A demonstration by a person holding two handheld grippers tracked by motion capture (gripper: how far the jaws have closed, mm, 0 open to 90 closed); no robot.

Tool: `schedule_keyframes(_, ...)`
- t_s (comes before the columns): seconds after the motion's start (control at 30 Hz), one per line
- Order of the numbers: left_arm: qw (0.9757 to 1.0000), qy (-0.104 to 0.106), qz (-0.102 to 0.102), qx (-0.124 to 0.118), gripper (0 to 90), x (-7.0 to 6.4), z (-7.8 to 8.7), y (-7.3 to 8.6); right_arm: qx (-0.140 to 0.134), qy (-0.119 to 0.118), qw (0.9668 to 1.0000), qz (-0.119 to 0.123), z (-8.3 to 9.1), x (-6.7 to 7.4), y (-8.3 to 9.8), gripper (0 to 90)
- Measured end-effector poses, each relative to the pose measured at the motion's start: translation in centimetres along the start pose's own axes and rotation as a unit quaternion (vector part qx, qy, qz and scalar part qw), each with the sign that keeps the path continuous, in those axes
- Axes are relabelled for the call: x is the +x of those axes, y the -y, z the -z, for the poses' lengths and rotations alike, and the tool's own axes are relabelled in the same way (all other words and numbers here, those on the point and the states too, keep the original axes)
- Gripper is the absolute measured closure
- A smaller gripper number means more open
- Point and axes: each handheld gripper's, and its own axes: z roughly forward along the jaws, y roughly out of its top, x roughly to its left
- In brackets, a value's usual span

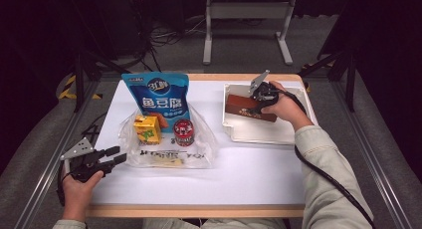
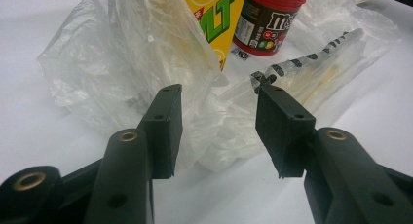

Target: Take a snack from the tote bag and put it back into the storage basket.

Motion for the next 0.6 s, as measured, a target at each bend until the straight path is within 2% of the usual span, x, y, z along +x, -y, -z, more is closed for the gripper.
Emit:
schedule_keyframes(0.23,1.0,0.0,0.001,0.001,53.2,0.0,0.0,0.0,-0.018,0.011,0.9997,-0.009,0.9,0.1,-0.1,35.0)
schedule_keyframes(0.33,1.0,0.001,0.0,0.003,53.3,0.0,-0.1,0.0,-0.032,0.009,0.9993,-0.017,1.8,0.5,-0.5,41.3)
schedule_keyframes(0.37,1.0,0.001,-0.001,0.004,53.3,0.0,-0.1,-0.1,-0.036,0.004,0.9989,-0.029,2.0,0.7,-0.6,44.2)
schedule_keyframes(0.43,1.0,0.001,-0.001,0.004,53.3,0.0,-0.1,-0.1,-0.042,0.002,0.9987,-0.028,2.4,1.0,-0.9,47.9)
schedule_keyframes(0.5,1.0,0.002,-0.001,0.002,53.4,0.0,-0.2,-0.1,-0.046,-0.004,0.9984,-0.033,2.9,1.6,-1.3,56.7)
schedule_keyframes(0.57,1.0,0.003,-0.002,0.004,53.6,0.0,-0.2,-0.1,-0.045,-0.009,0.9983,-0.035,3.0,1.8,-1.4,58.9)
schedule_keyframes(0.6,1.0,0.003,-0.003,0.004,53.8,0.0,-0.2,-0.2,-0.043,-0.014,0.998,-0.044,3.1,2.1,-1.5,62.5)
